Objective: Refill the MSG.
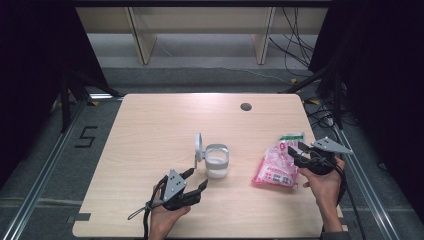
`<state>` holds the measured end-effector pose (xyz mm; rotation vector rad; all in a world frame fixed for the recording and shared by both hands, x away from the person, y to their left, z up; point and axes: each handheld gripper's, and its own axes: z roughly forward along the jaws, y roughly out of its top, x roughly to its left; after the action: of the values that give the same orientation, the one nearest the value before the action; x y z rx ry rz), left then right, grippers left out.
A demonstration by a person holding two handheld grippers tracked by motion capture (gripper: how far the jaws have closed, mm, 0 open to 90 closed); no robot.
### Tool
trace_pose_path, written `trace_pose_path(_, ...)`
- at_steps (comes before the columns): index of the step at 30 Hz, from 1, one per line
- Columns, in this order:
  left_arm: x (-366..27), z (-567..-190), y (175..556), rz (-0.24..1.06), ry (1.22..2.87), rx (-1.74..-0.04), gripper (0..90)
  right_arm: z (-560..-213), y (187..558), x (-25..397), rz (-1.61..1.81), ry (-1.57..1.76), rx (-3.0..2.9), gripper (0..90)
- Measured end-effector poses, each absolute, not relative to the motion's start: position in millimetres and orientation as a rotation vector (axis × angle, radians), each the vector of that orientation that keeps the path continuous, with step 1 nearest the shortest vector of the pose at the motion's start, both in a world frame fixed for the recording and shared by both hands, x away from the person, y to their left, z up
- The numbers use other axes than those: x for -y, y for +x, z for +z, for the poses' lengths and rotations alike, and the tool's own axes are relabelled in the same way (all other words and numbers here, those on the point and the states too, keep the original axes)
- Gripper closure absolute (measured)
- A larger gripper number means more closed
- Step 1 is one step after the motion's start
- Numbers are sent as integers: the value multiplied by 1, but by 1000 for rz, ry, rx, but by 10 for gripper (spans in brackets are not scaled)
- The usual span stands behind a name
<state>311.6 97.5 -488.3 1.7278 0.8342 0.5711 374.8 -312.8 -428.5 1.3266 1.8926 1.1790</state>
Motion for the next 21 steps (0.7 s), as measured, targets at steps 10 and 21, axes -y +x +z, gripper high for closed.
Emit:
trace_pose_path(10,-105,-485,314,582,1720,-846,395,-438,369,280,1244,1247,-1995,461)
trace_pose_path(21,-116,-478,314,579,1686,-879,440,-452,358,264,1256,1190,-2093,434)
